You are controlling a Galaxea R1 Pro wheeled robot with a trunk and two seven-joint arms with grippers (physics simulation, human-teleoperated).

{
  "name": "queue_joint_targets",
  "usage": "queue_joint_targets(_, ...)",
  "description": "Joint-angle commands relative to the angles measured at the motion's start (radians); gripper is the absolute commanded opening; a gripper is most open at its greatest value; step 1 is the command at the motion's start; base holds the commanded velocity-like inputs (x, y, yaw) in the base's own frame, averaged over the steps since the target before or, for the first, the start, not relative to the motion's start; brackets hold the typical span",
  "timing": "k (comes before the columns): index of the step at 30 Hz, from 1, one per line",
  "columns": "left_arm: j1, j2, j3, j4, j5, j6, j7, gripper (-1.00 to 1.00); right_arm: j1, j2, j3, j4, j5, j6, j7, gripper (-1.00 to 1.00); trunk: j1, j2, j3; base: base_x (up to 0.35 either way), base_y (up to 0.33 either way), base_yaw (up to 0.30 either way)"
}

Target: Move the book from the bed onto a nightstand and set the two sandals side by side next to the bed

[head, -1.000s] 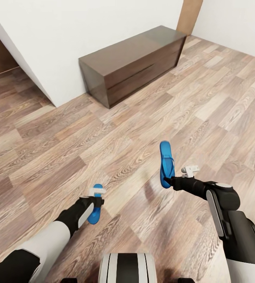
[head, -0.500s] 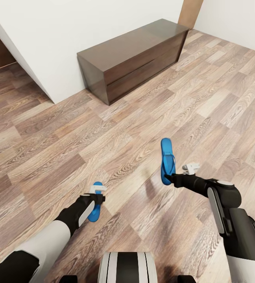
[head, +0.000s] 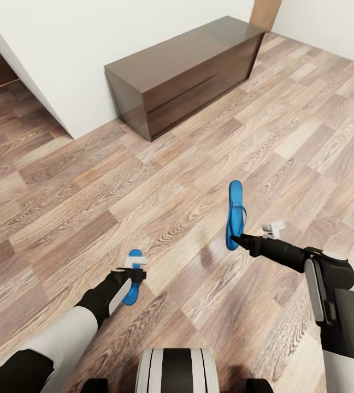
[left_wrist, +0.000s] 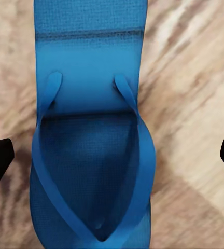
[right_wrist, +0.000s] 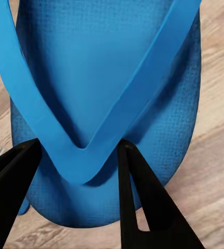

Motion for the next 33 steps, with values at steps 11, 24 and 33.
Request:
queue_joint_targets(11, -0.001, -0.003, -0.010, -0.001, 0.010, 0.010, 0.013, 1.00, -0.001, 0.005, -0.013, -0.001, -0.001, 0.005, 0.044, -1.00, 0.003, -0.002, -0.028, 0.000, 0.000, 0.000)
queue_joint_targets(24, 0.000, 0.001, -0.013, 0.007, 0.011, 0.009, 0.021, 1.00, -0.001, 0.007, -0.012, -0.001, -0.001, 0.005, 0.046, -1.00, 0.003, -0.002, -0.028, 0.000, 0.000, 0.000)
queue_joint_targets(33, 0.000, 0.002, -0.013, 0.012, 0.012, 0.009, 0.027, 1.00, -0.001, 0.007, -0.012, -0.001, -0.001, 0.005, 0.046, -1.00, 0.007, -0.004, -0.063, 0.000, 0.000, 0.000)
